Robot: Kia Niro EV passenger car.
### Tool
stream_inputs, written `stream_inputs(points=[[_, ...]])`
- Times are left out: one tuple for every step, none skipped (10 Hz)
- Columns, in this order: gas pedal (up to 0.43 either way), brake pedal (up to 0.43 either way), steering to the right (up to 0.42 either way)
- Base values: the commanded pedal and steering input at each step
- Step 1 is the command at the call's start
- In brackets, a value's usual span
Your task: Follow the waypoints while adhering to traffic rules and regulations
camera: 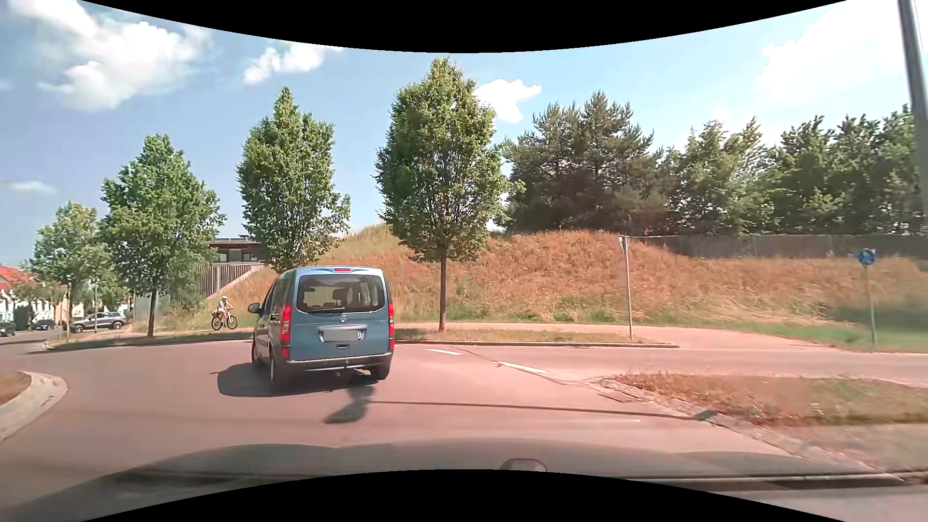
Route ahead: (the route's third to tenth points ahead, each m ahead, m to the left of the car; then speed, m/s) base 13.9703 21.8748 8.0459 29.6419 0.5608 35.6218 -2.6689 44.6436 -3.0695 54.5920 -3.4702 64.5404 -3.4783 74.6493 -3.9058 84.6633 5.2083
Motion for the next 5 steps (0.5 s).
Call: stream_inputs(points=[[0.087,0.0,-0.174],[0.079,0.0,-0.187],[0.067,0.0,-0.195],[0.059,0.0,-0.205],[0.059,0.0,-0.214]])
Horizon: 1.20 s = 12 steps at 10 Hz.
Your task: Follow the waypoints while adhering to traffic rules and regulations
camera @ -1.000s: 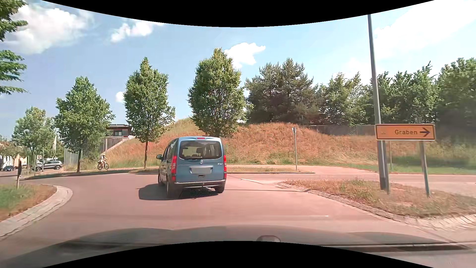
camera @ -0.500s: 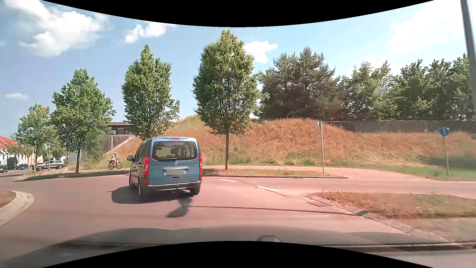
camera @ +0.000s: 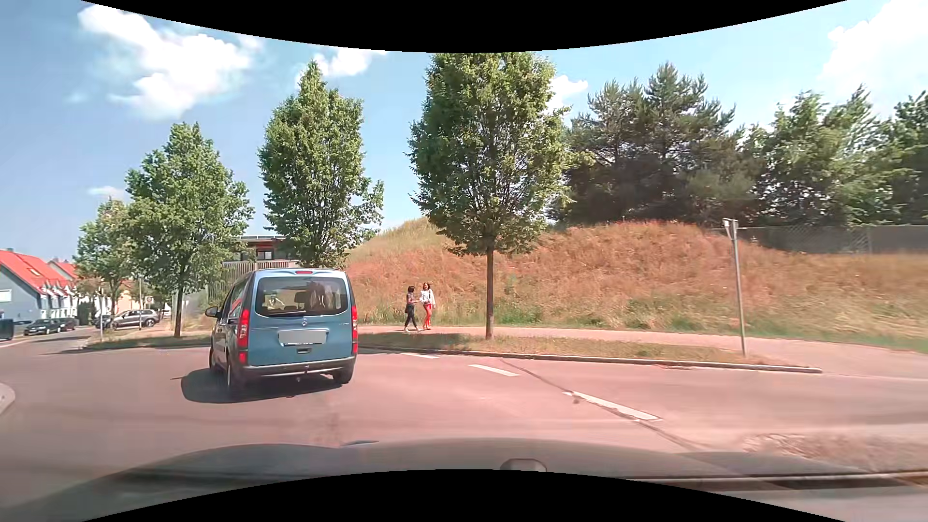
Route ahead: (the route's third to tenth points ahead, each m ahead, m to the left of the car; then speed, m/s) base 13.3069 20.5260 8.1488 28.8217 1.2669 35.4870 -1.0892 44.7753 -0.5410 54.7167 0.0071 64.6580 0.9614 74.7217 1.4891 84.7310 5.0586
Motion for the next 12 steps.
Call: stream_inputs(points=[[0.059,0.0,-0.226],[0.067,0.0,-0.237],[0.067,0.0,-0.245],[0.087,0.0,-0.254],[0.098,0.0,-0.26],[0.118,0.0,-0.266],[0.118,0.0,-0.273],[0.118,0.0,-0.282],[0.13,0.0,-0.291],[0.13,0.0,-0.302],[0.13,0.0,-0.312],[0.13,0.0,-0.317]])
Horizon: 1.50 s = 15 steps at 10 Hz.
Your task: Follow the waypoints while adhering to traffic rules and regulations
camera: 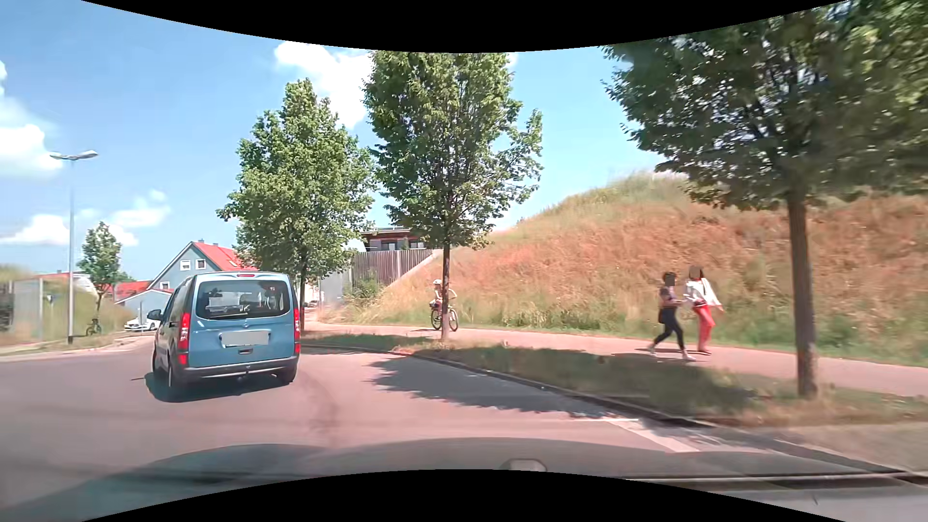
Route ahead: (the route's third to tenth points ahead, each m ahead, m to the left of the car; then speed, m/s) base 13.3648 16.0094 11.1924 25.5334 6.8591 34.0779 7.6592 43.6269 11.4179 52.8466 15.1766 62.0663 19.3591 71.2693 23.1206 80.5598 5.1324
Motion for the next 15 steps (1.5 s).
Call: stream_inputs(points=[[0.13,0.0,-0.318],[0.13,0.0,-0.318],[0.13,0.0,-0.318],[0.13,0.0,-0.317],[0.13,0.0,-0.317],[0.13,0.0,-0.316],[0.13,0.0,-0.316],[0.13,0.0,-0.316],[0.13,0.0,-0.315],[0.13,0.0,-0.315],[0.13,0.0,-0.315],[0.13,0.0,-0.315],[0.13,0.0,-0.315],[0.13,0.0,-0.315],[0.13,0.0,-0.315]])
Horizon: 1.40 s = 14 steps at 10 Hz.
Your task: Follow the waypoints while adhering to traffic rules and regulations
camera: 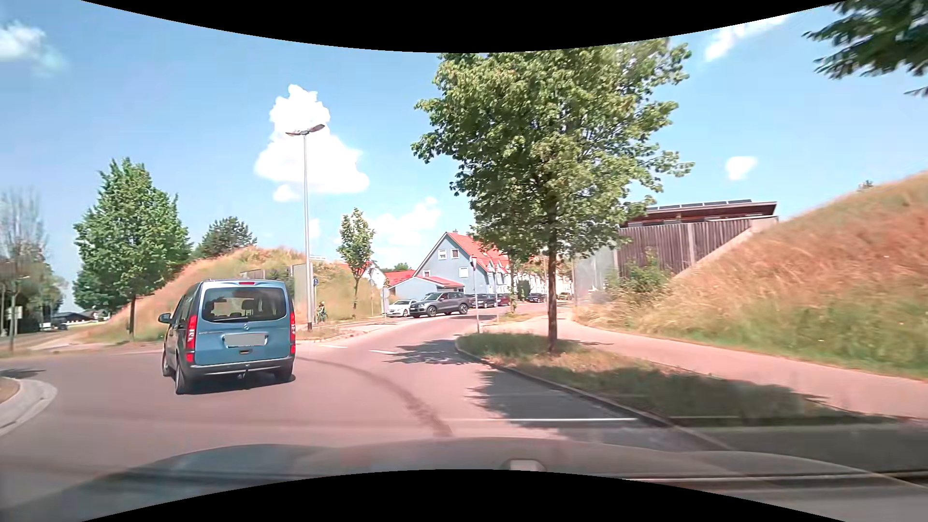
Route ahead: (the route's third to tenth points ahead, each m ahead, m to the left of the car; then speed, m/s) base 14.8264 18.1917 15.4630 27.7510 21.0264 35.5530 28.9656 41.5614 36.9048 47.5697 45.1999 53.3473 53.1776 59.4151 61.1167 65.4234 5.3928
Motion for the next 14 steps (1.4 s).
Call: stream_inputs(points=[[0.13,0.0,-0.315],[0.118,0.0,-0.315],[0.118,0.0,-0.314],[0.118,0.0,-0.314],[0.118,0.0,-0.314],[0.118,0.0,-0.314],[0.118,0.0,-0.314],[0.118,0.0,-0.314],[0.11,0.0,-0.314],[0.11,0.0,-0.313],[0.11,0.0,-0.313],[0.11,0.0,-0.312],[0.11,0.0,-0.312],[0.11,0.0,-0.311]])
